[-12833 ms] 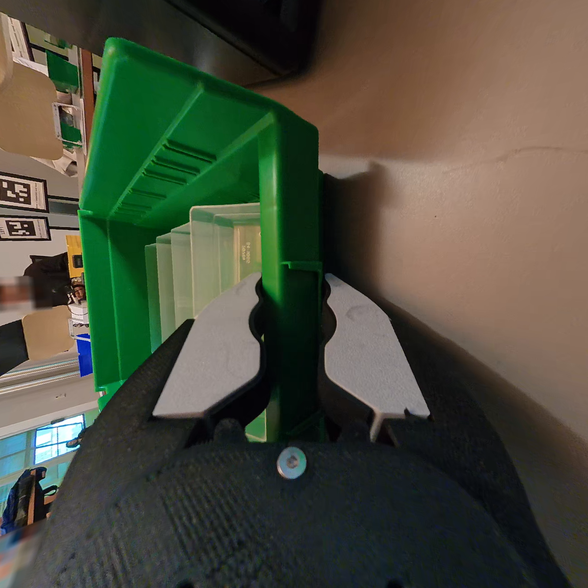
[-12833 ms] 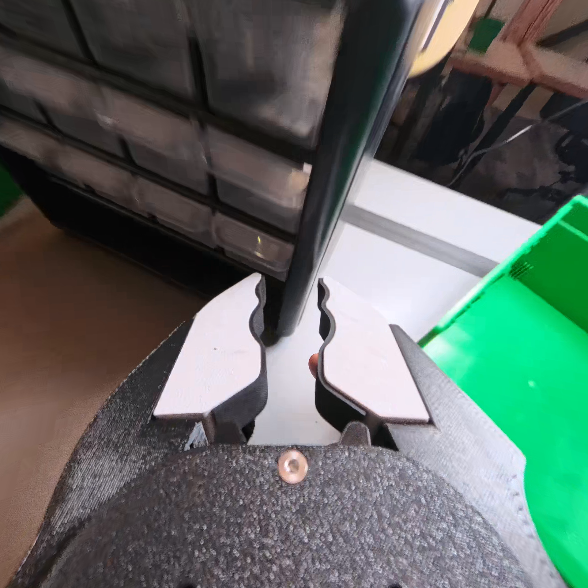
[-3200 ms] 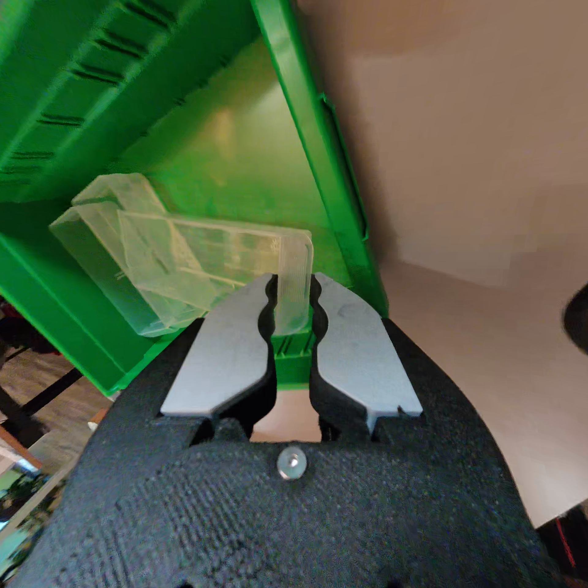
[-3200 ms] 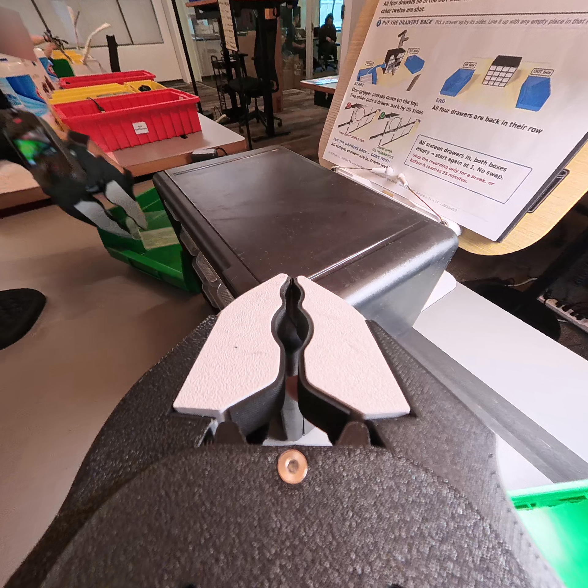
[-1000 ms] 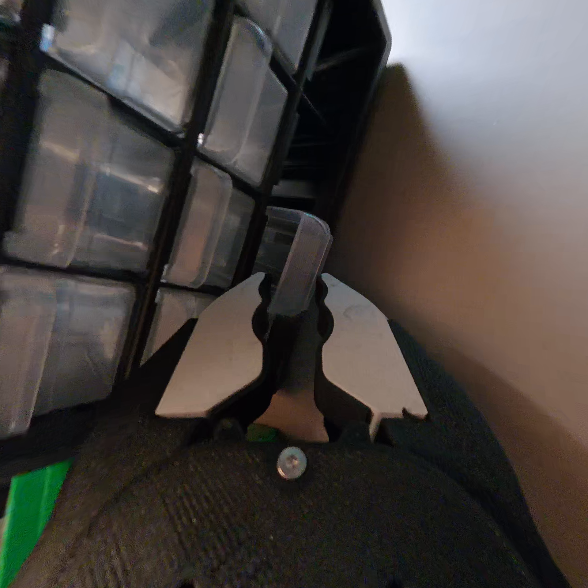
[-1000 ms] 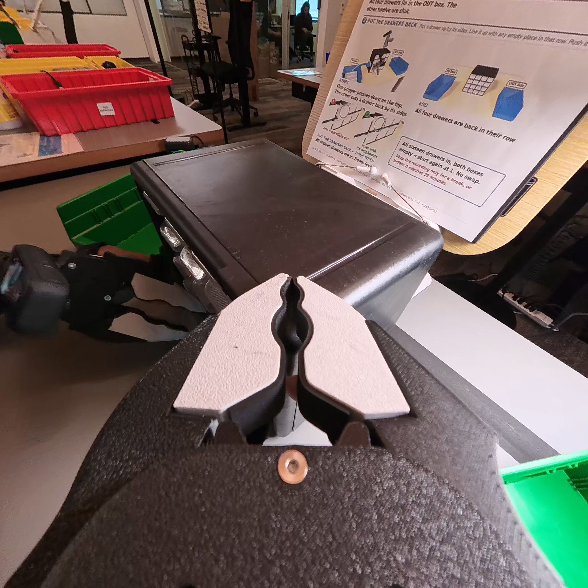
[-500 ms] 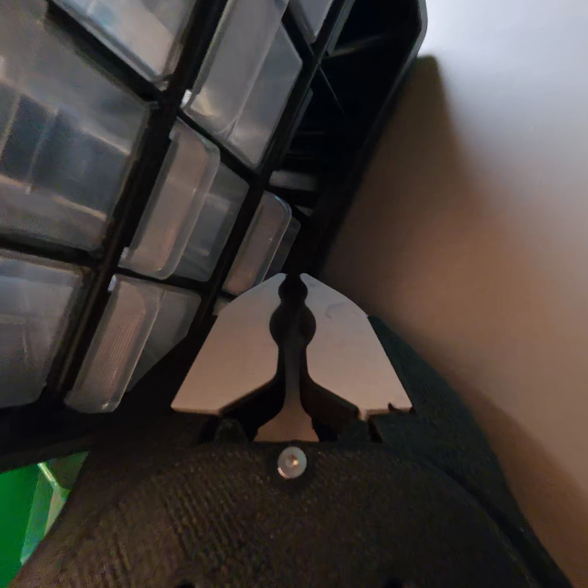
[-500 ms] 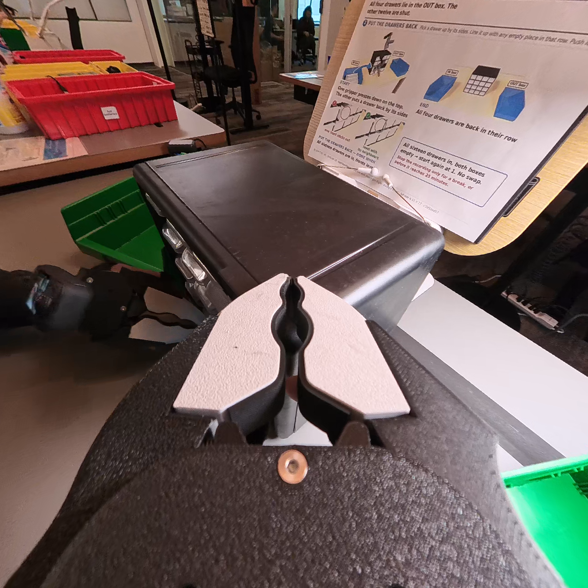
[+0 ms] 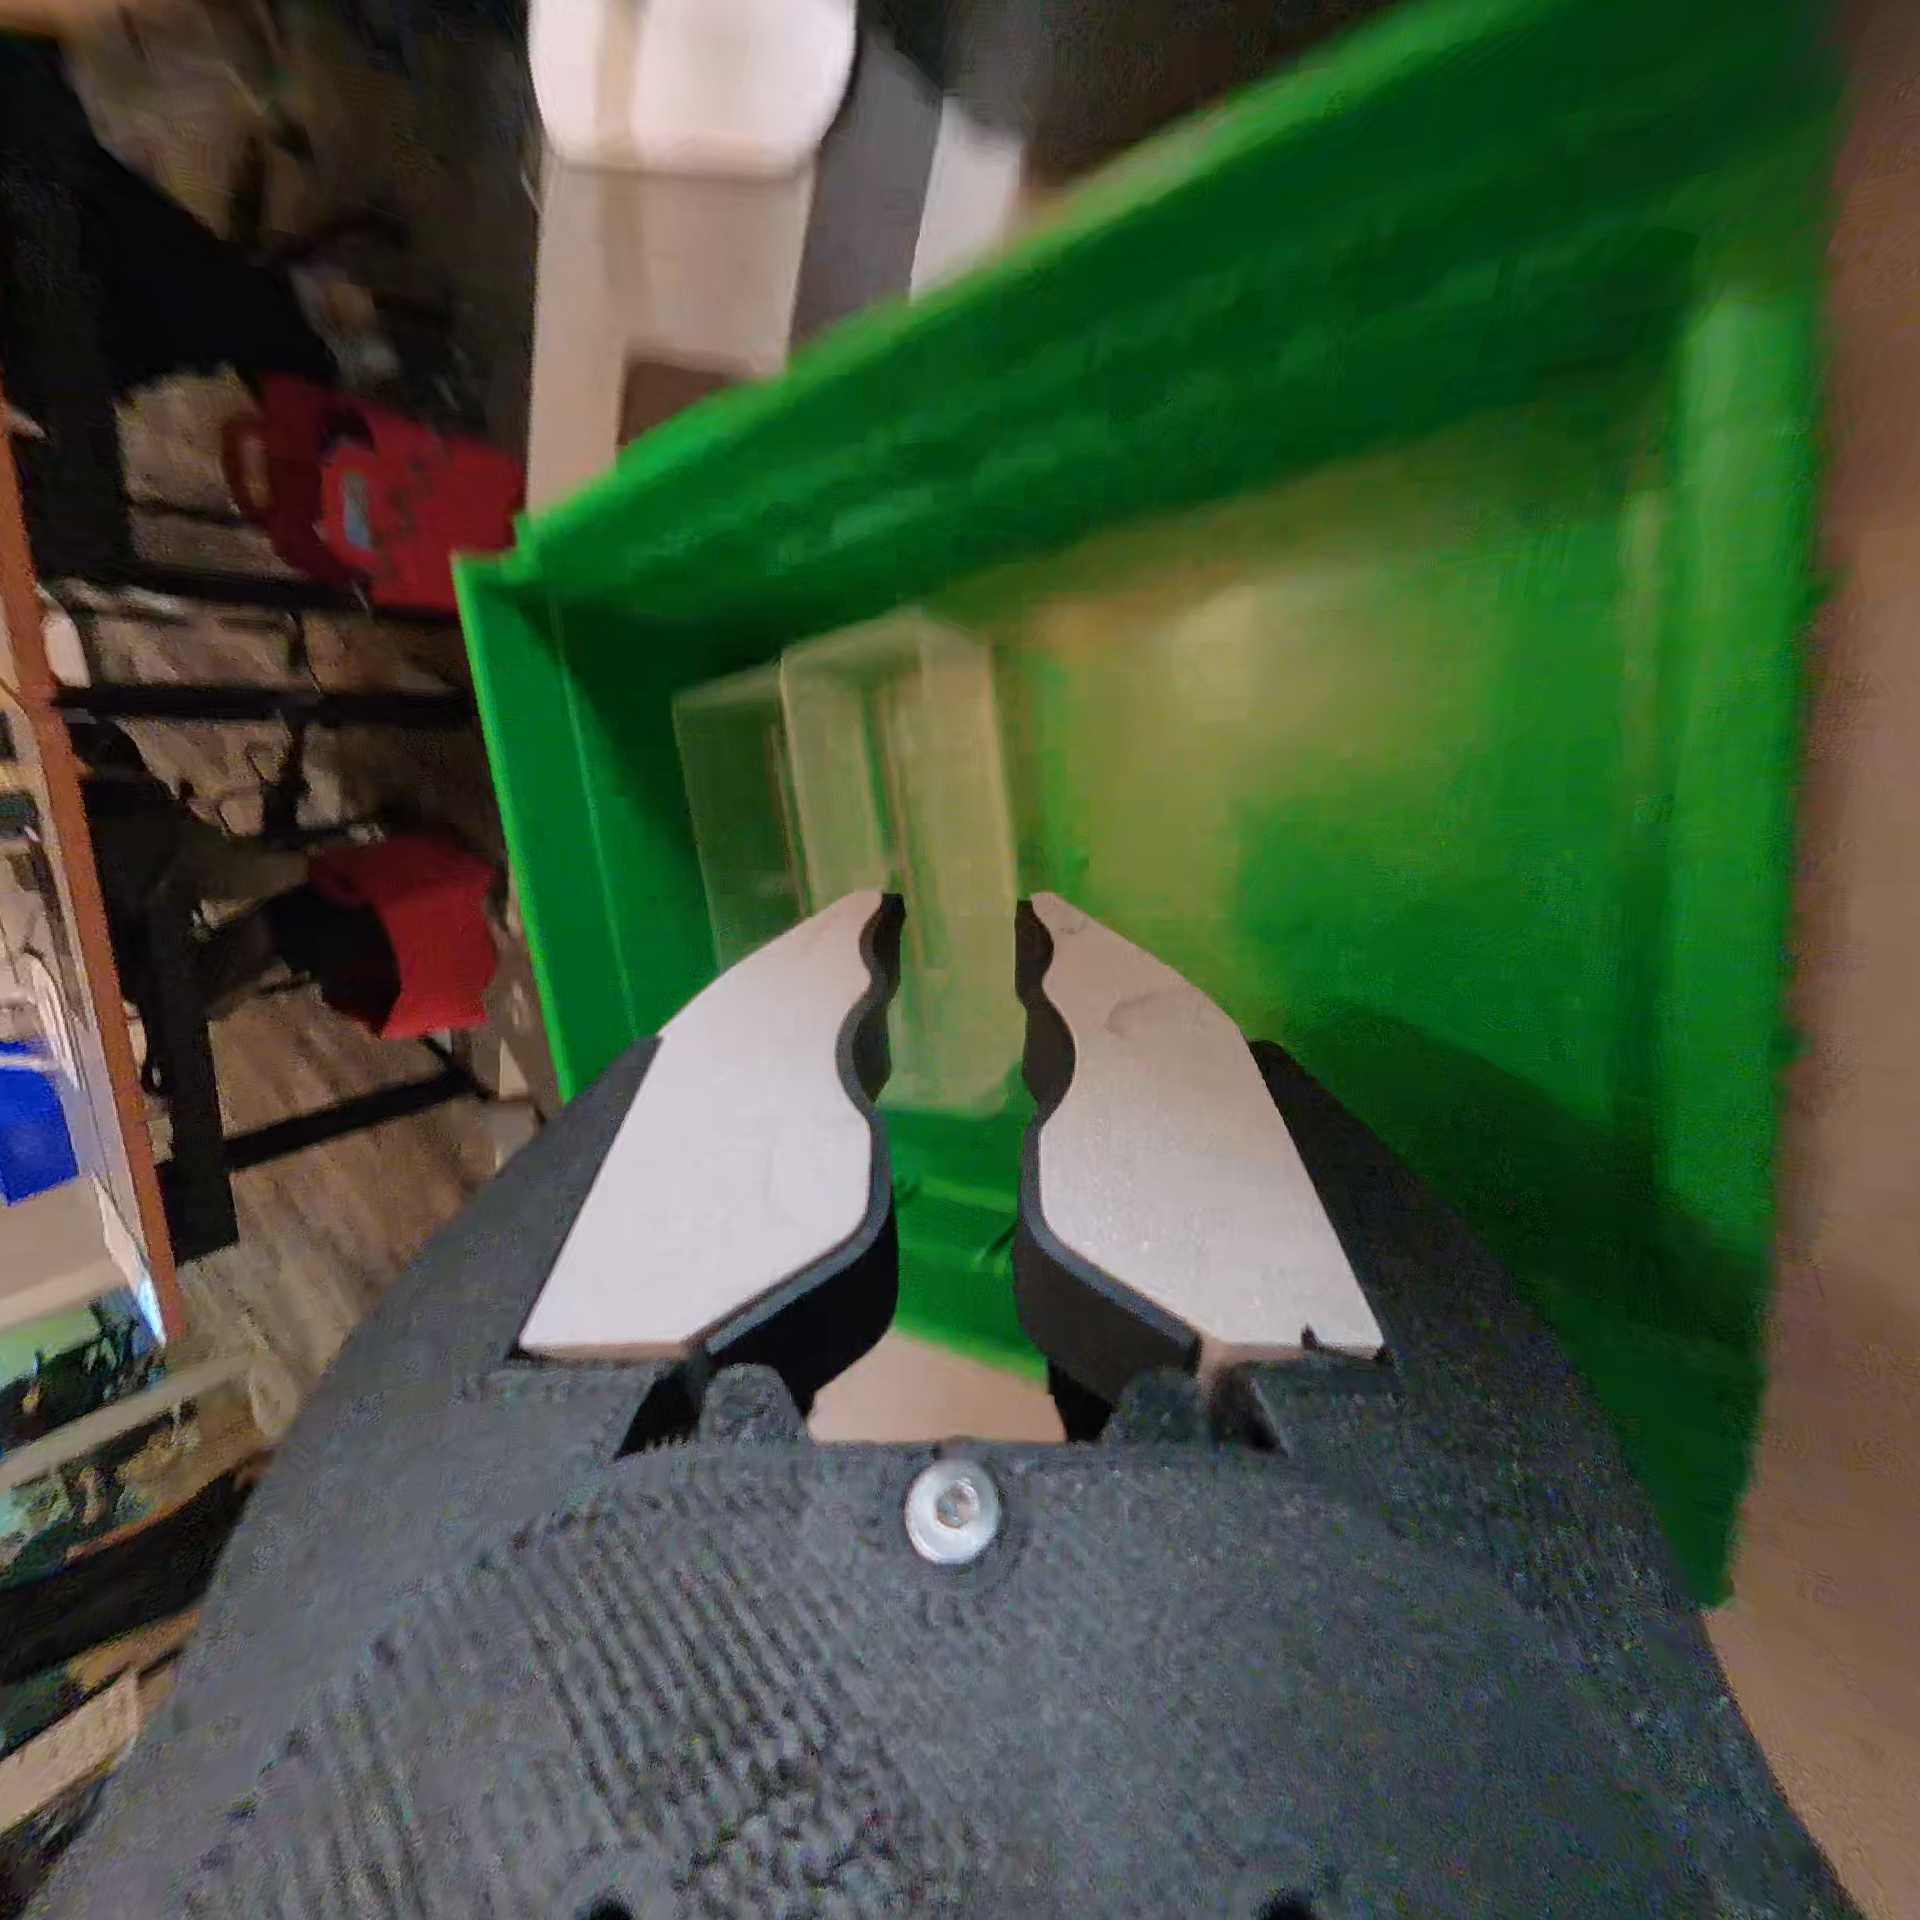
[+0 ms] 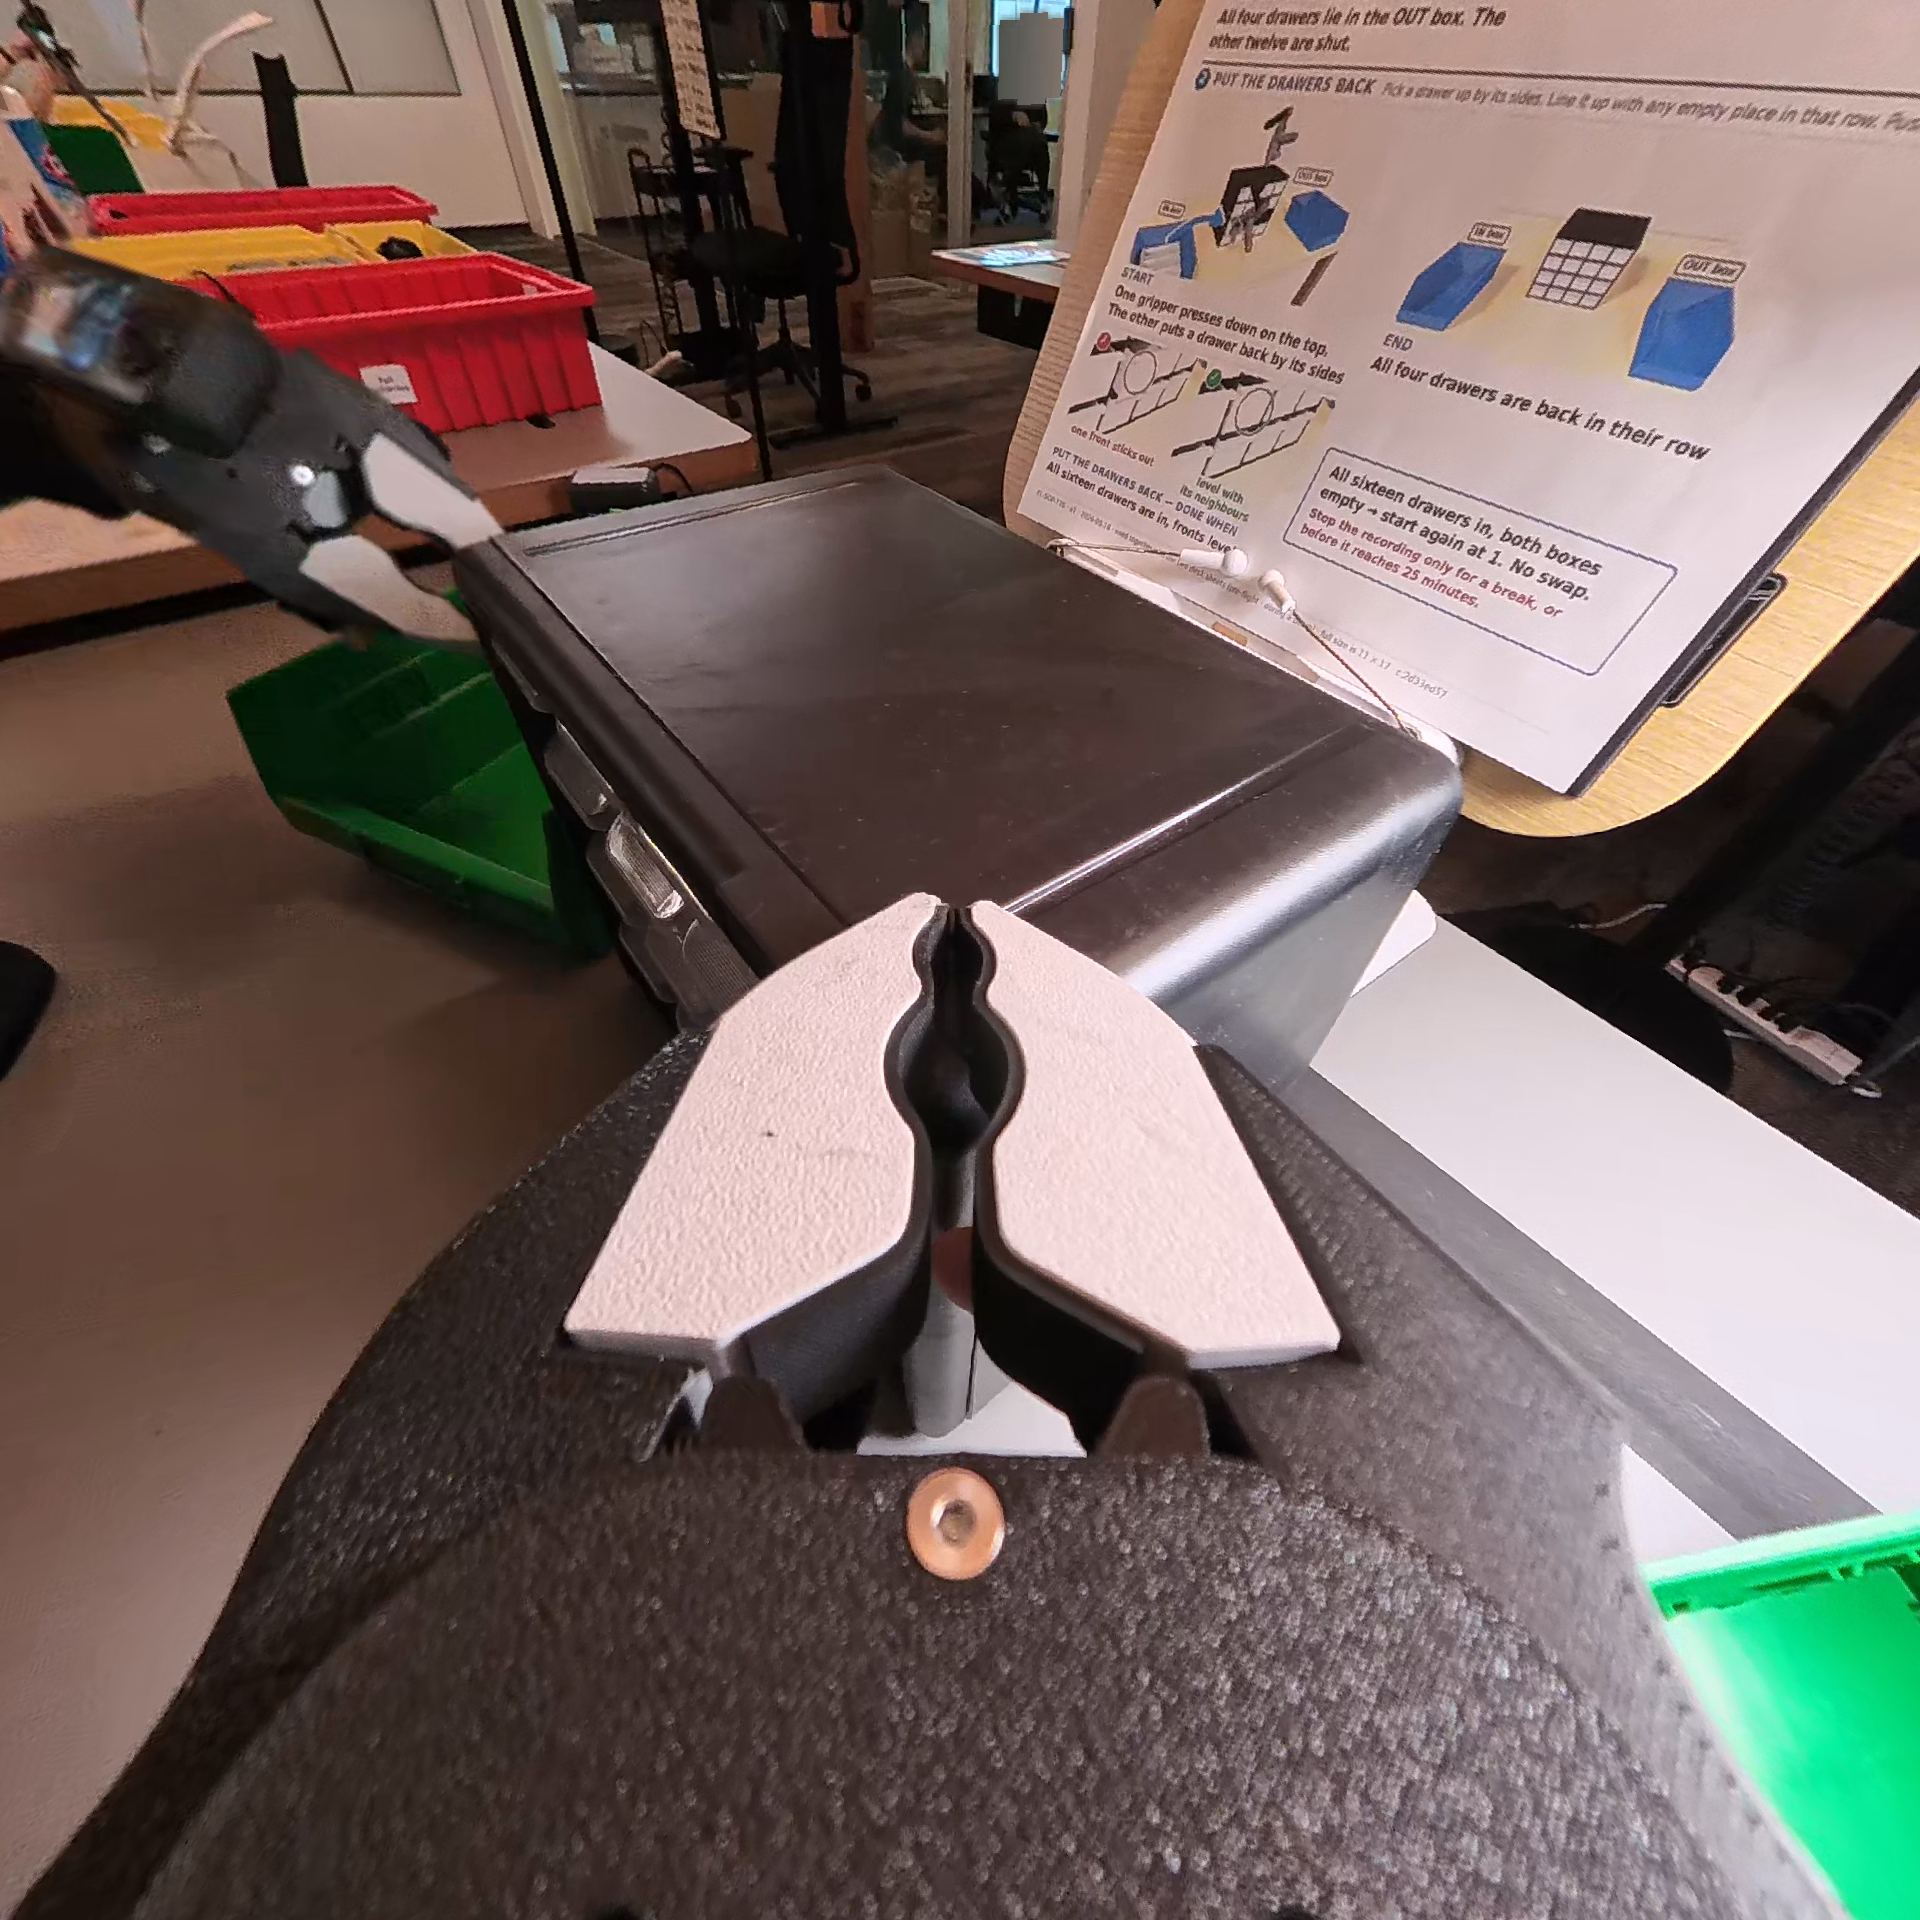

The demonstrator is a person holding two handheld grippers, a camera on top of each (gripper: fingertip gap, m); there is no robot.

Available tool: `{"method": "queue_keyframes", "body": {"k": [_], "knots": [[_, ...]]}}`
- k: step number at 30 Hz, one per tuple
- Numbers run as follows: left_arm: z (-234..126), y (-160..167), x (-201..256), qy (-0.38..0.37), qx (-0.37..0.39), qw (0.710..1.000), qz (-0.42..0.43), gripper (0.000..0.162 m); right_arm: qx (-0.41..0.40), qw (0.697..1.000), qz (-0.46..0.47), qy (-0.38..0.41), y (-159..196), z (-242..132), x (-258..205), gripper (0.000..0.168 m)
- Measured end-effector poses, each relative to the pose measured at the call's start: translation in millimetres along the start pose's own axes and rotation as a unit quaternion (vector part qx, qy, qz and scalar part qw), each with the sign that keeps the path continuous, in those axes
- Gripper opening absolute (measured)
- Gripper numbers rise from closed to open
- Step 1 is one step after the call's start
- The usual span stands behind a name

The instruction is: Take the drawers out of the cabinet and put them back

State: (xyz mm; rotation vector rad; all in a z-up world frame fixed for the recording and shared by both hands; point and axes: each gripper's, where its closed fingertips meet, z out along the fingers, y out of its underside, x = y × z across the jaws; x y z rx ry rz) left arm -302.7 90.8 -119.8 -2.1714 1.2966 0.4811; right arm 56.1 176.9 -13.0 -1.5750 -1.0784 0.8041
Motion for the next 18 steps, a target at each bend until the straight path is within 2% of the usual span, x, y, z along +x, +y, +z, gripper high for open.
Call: {"method": "queue_keyframes", "body": {"k": [3, 6, 13, 18], "knots": [[16, 49, -17, 0.033, -0.075, 0.997, 0.003, 0.026, 0.0, 1.0, -0.002, 0.004, 0, 0, 0, 0.001], [33, 76, -13, 0.085, -0.118, 0.989, 0.011, 0.027, 0.0, 1.0, -0.002, 0.003, 0, 0, 0, 0.001], [66, 102, 11, 0.174, -0.248, 0.952, 0.042, 0.03, 0.004, 1.0, 0.003, -0.006, 0, 0, 0, 0.001], [71, 110, 29, 0.207, -0.307, 0.928, 0.045, 0.021, 0.004, 1.0, 0.001, -0.005, 0, 0, 0, 0.001]]}}
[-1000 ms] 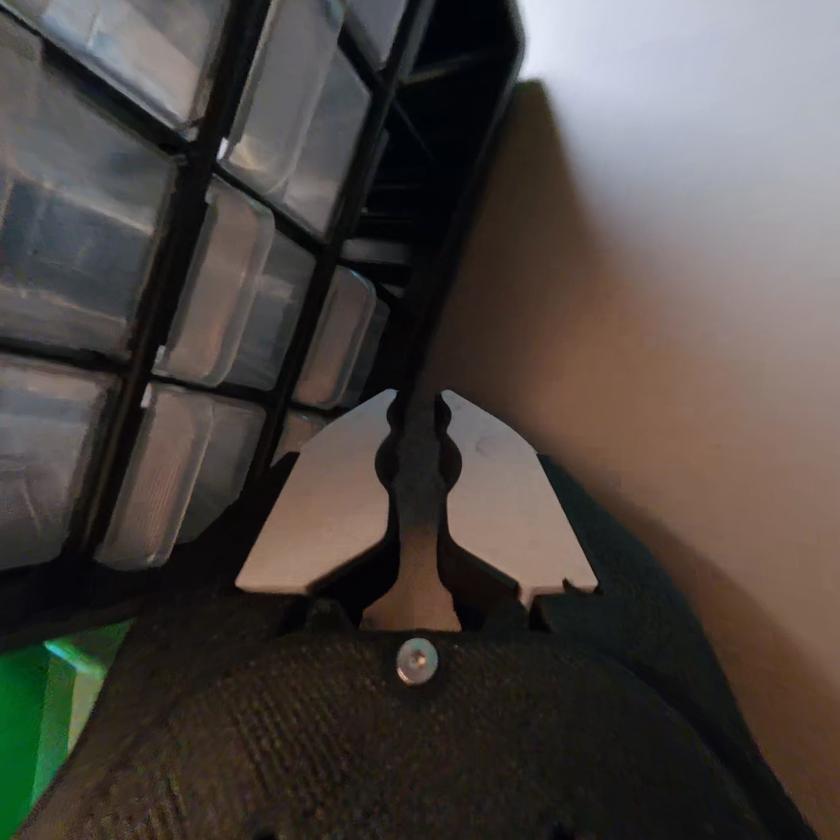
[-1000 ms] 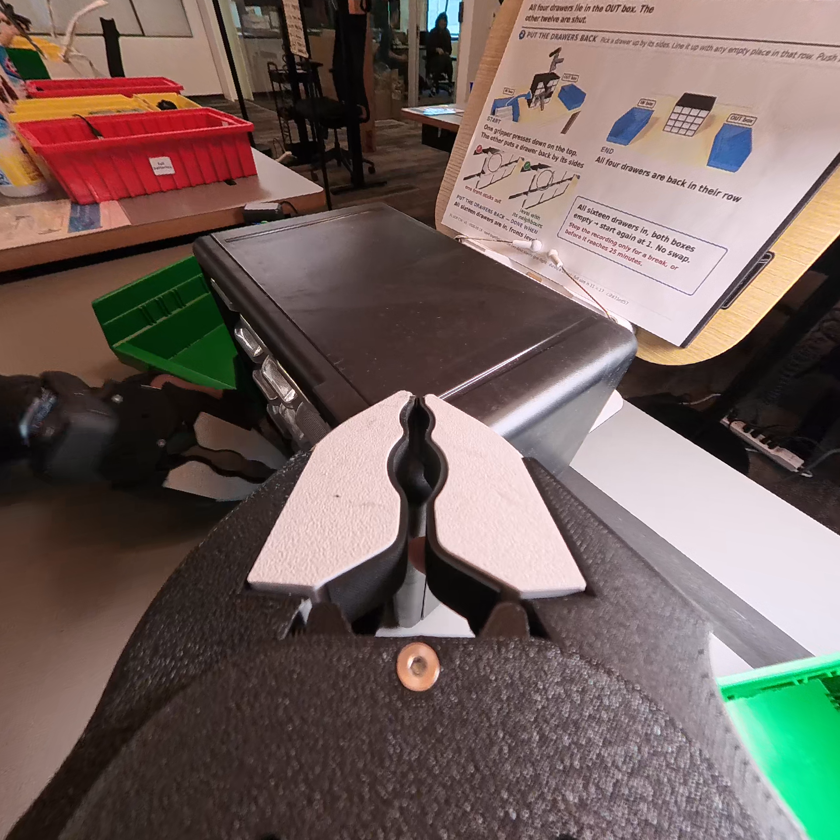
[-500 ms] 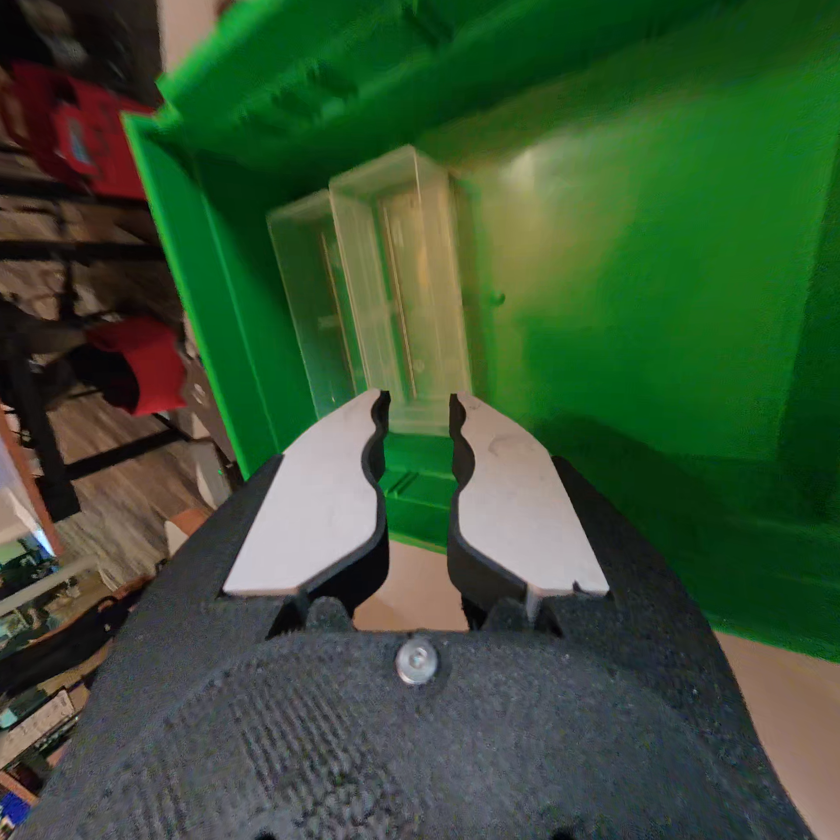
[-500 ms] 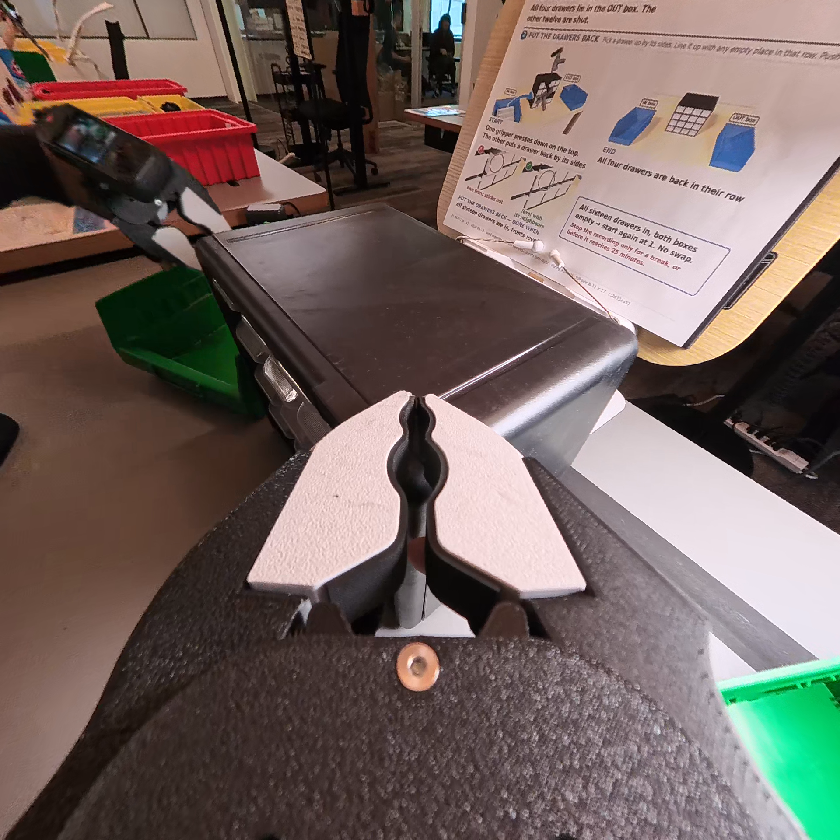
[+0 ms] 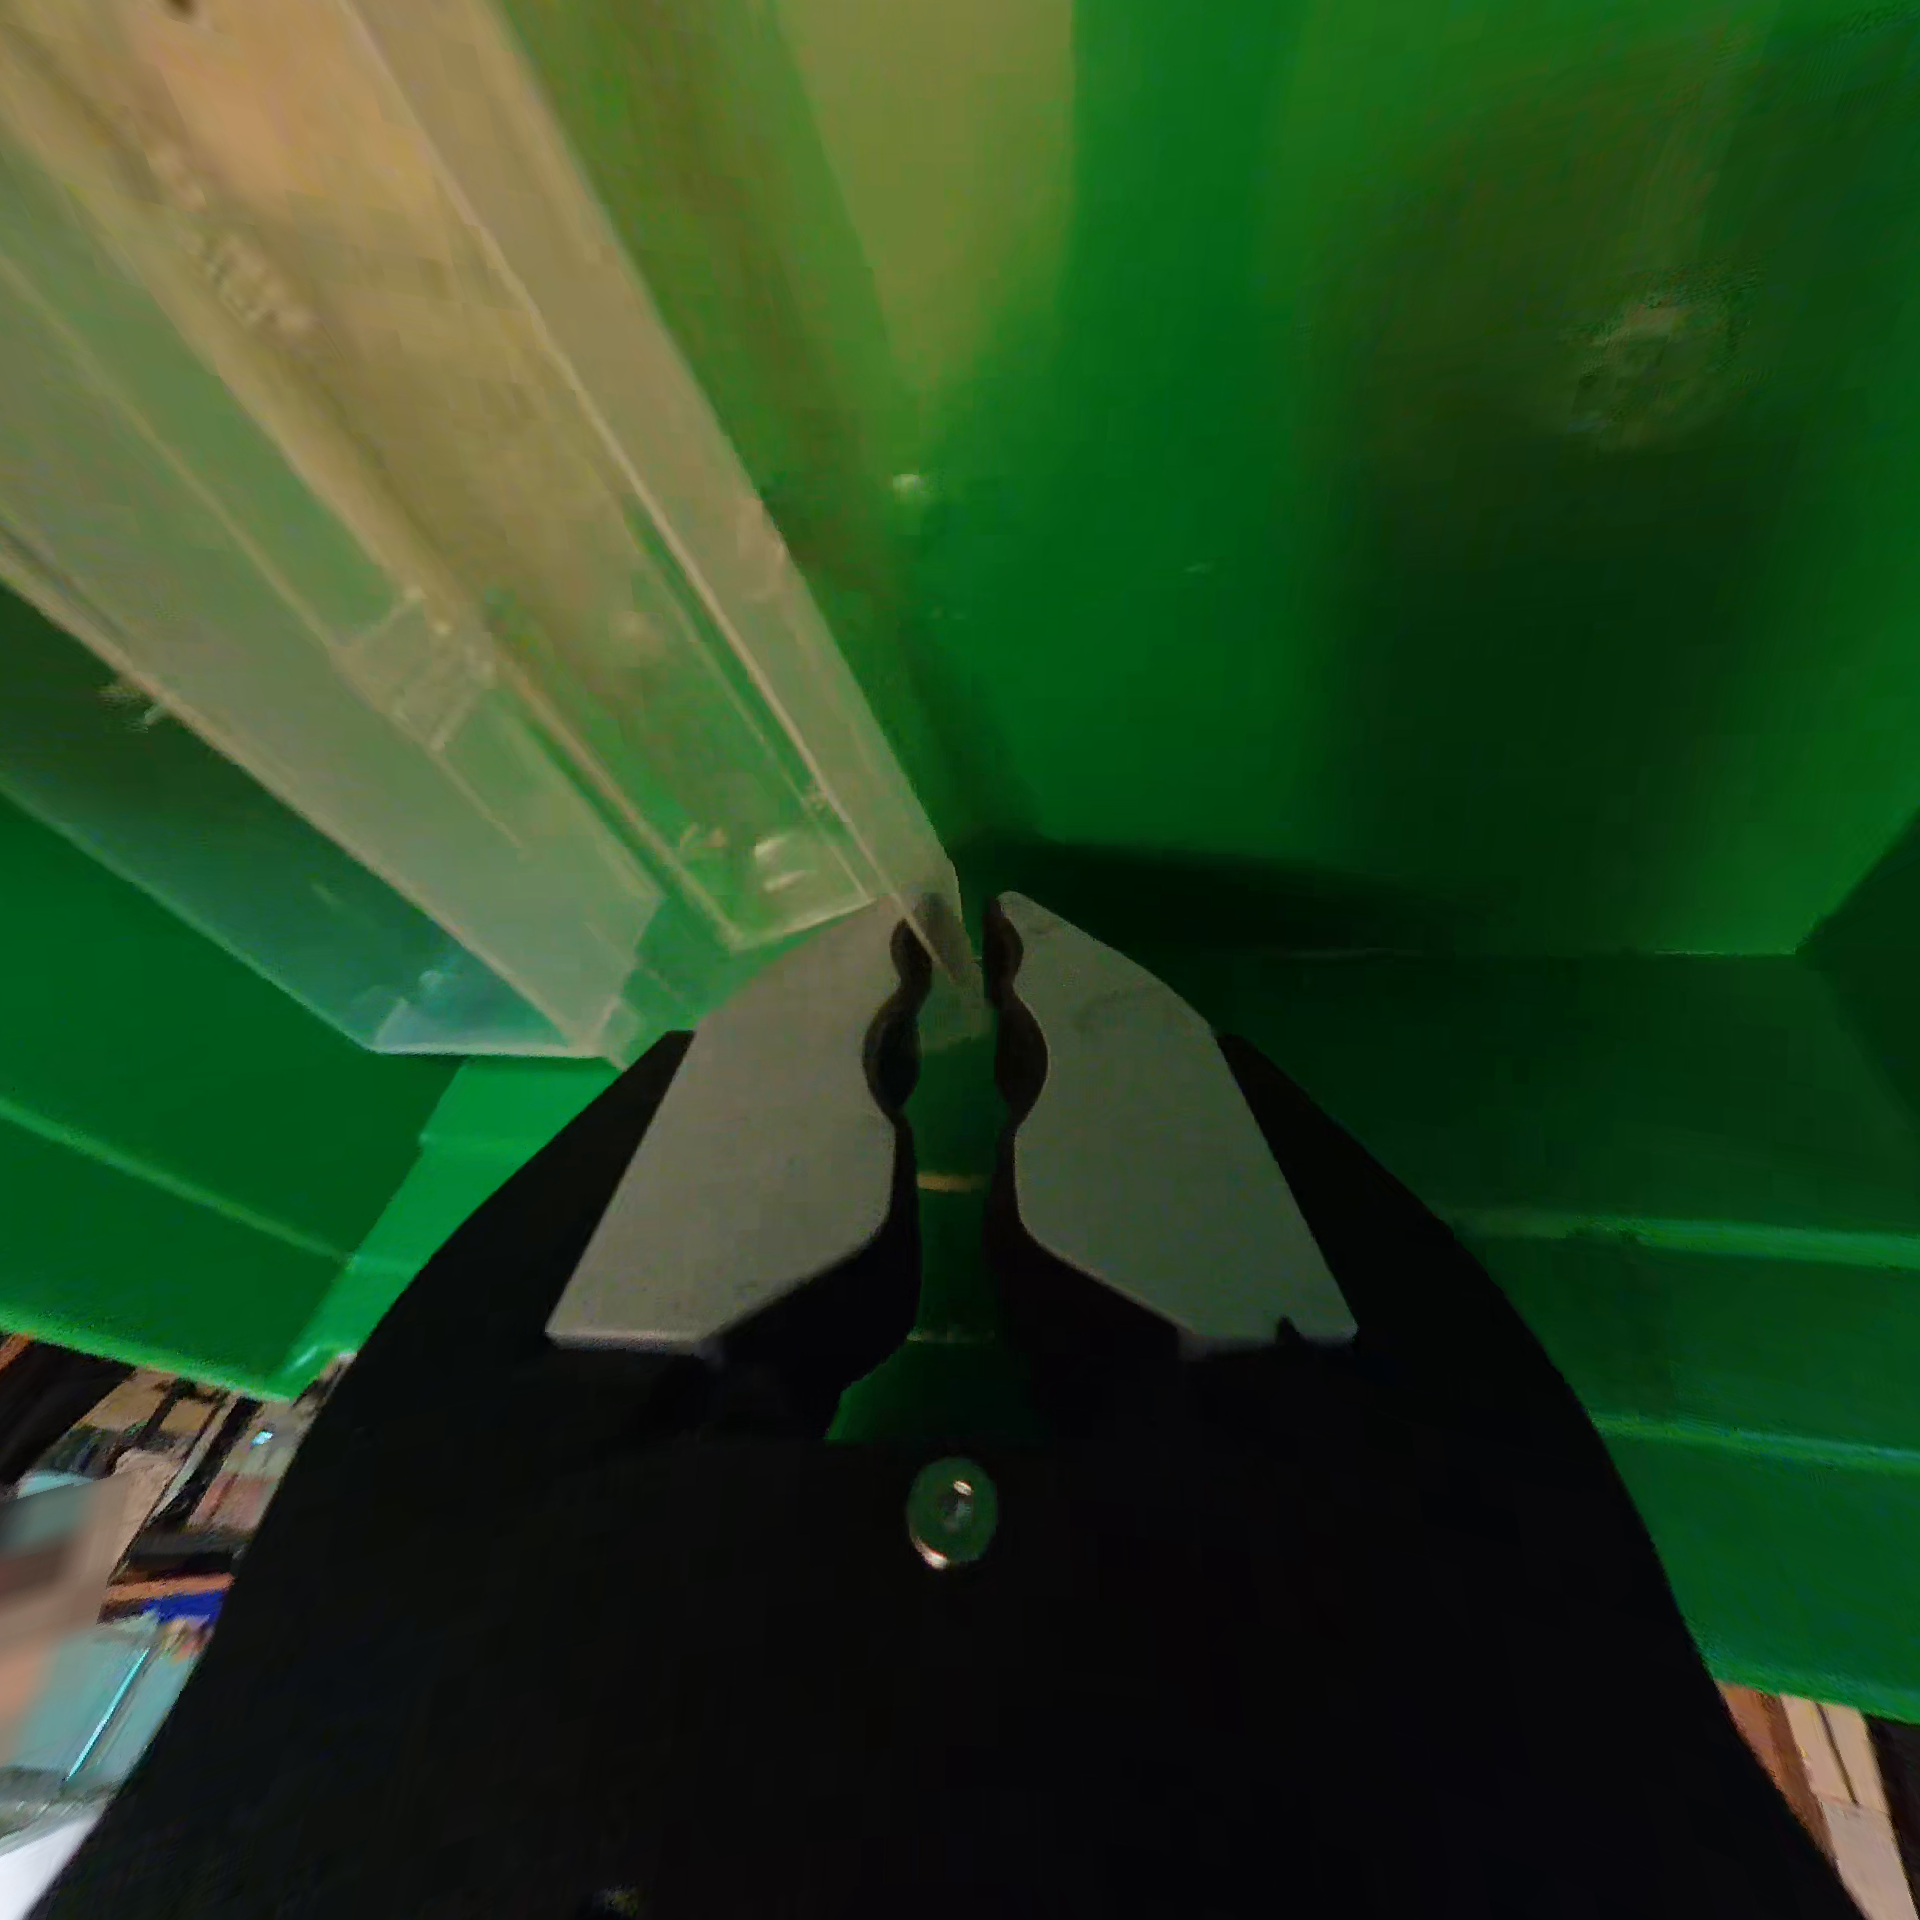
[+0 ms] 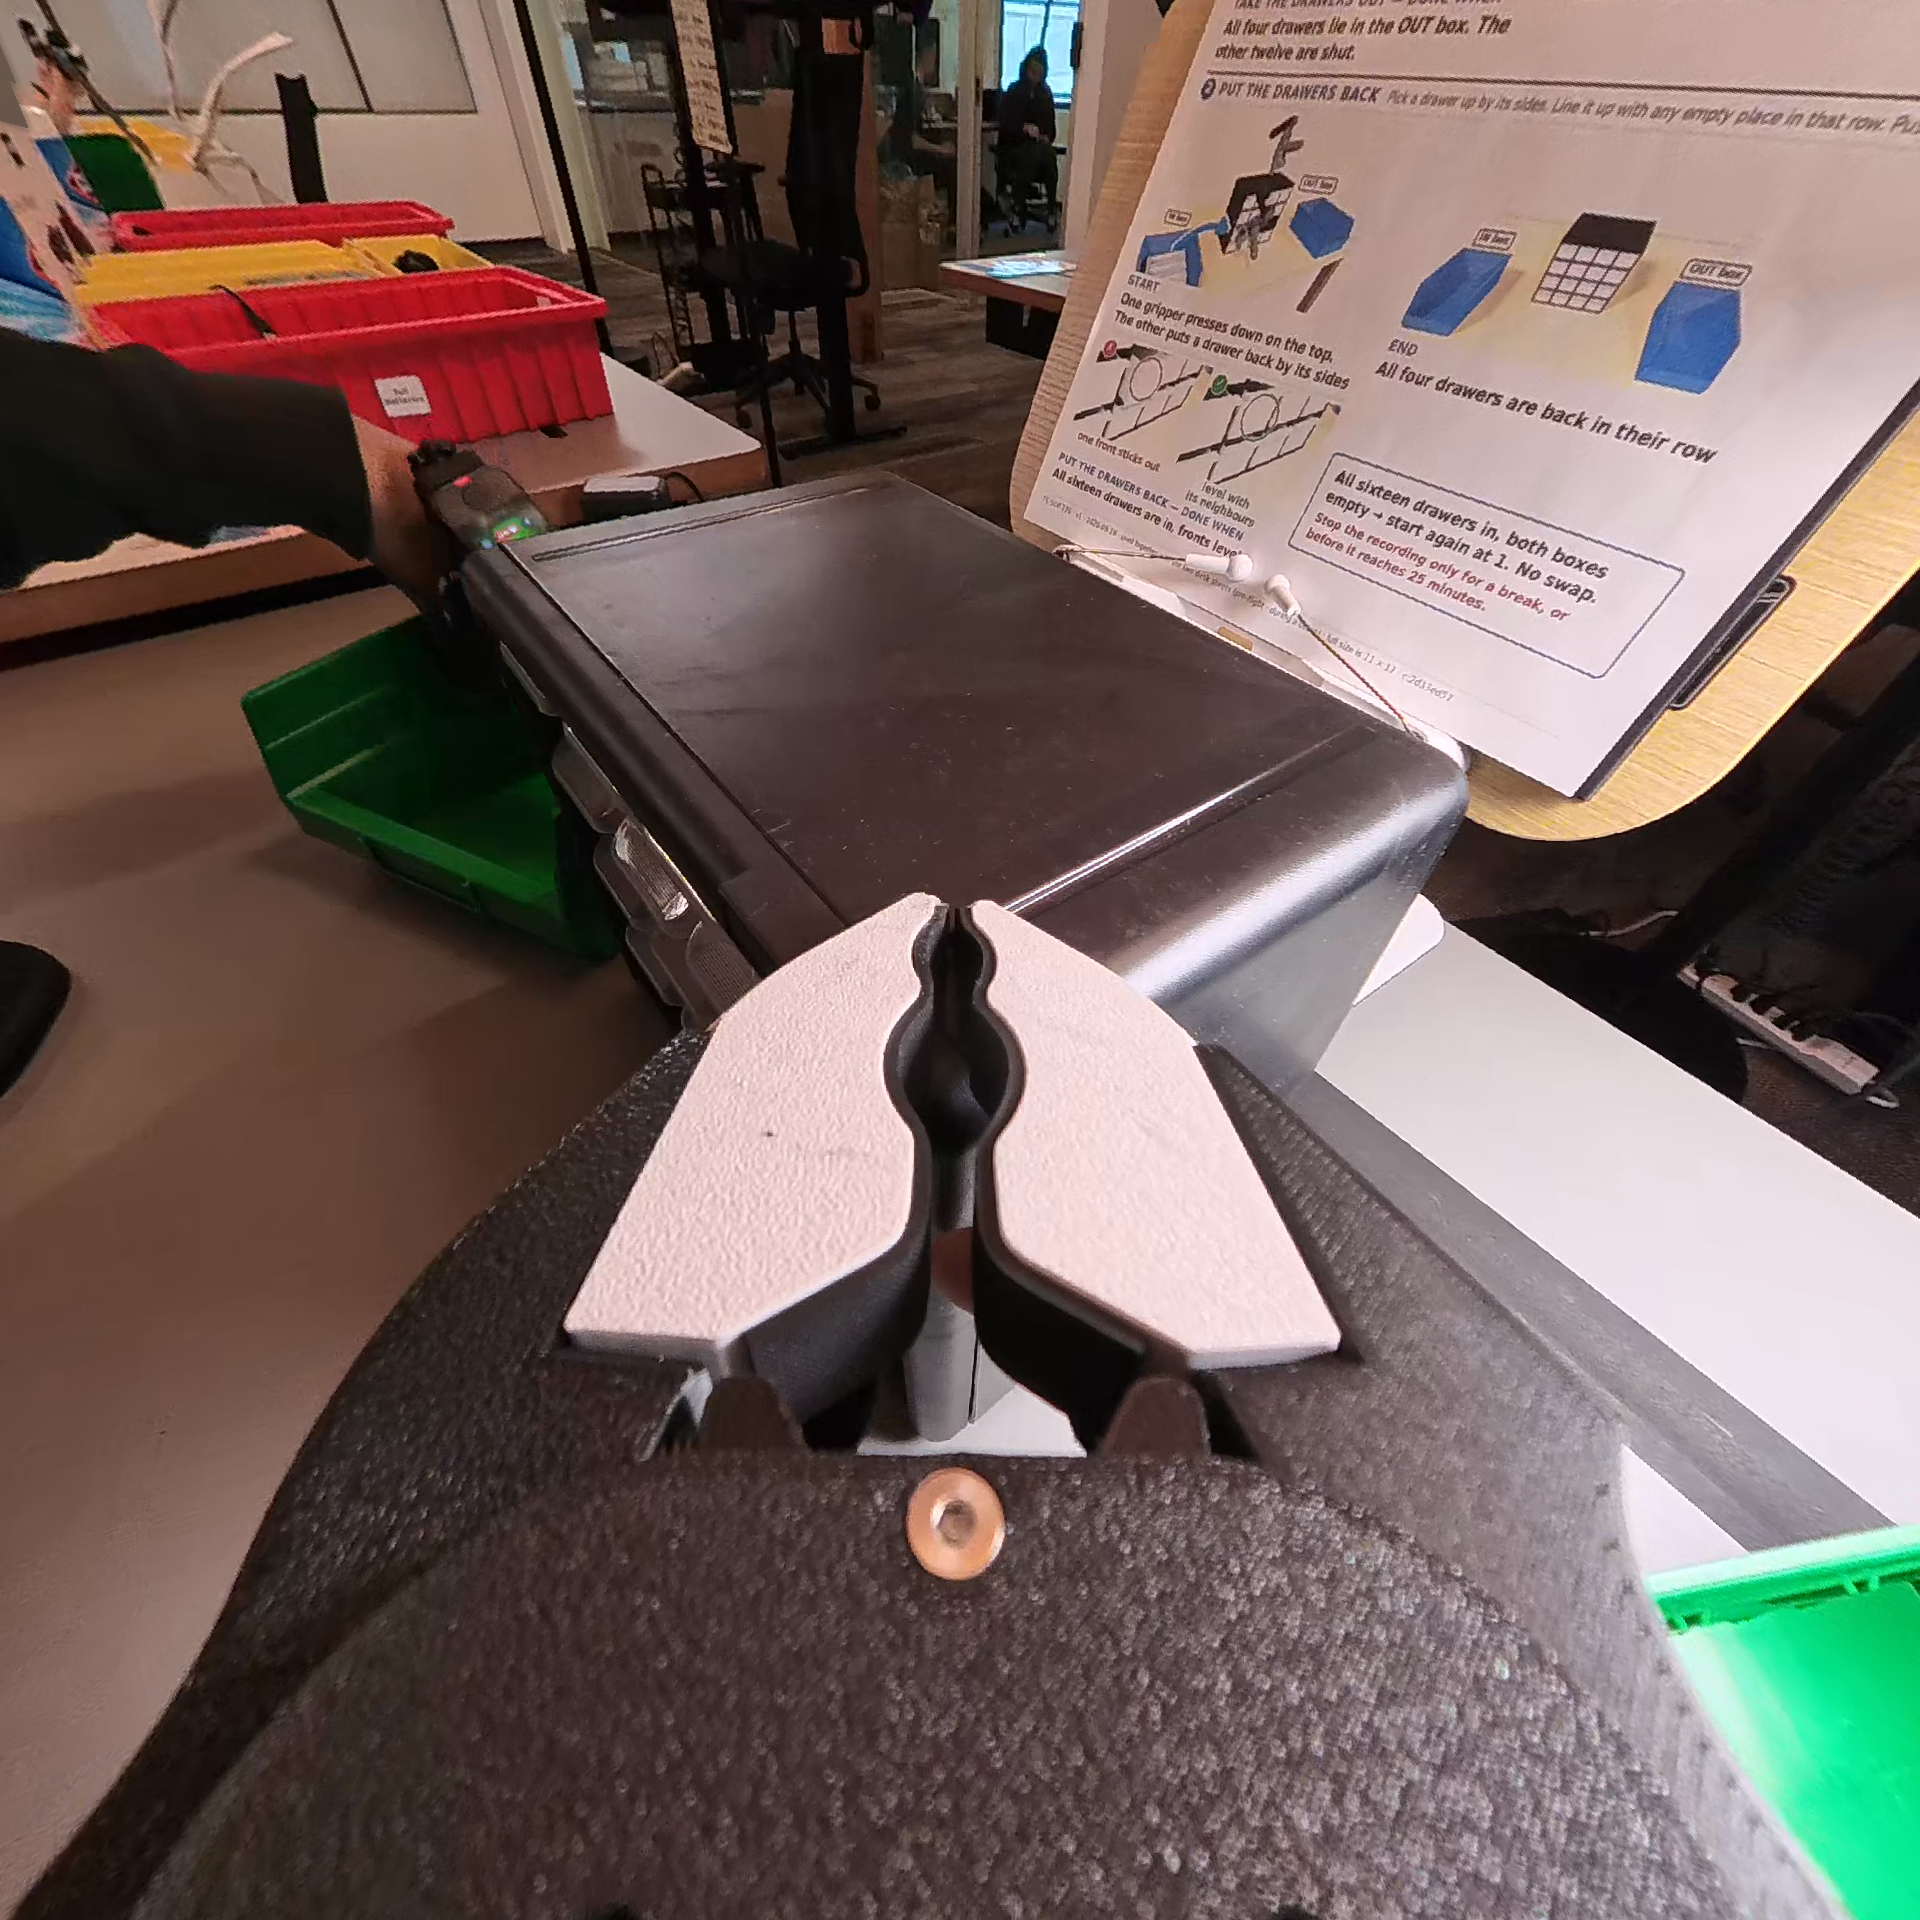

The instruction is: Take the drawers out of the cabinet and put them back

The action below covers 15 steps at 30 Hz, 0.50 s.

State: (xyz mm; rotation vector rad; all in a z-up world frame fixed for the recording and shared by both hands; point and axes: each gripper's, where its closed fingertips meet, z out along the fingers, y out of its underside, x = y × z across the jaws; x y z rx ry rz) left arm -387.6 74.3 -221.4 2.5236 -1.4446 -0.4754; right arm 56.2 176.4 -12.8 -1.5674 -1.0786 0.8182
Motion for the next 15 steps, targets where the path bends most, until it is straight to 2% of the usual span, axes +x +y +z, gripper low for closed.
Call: {"method": "queue_keyframes", "body": {"k": [4, 9, 12, 15], "knots": [[-14, -18, 37, 0.068, 0.033, 0.997, 0.007, 0.017, 0.0, 1.0, 0.001, -0.002, 0, 0, 0, 0.001], [-47, -37, 70, 0.103, 0.118, 0.987, 0.027, 0.032, 0.0, 1.0, -0.001, 0.0, 0, 0, 0, 0.001], [-61, -33, 74, 0.108, 0.147, 0.983, 0.025, 0.037, -0.001, 1.0, -0.003, 0.003, 0, 0, 0, 0.001], [-52, -15, 69, 0.071, 0.117, 0.99, 0.038, 0.041, -0.002, 1.0, -0.004, 0.003, 0, 0, 0, 0.001]]}}
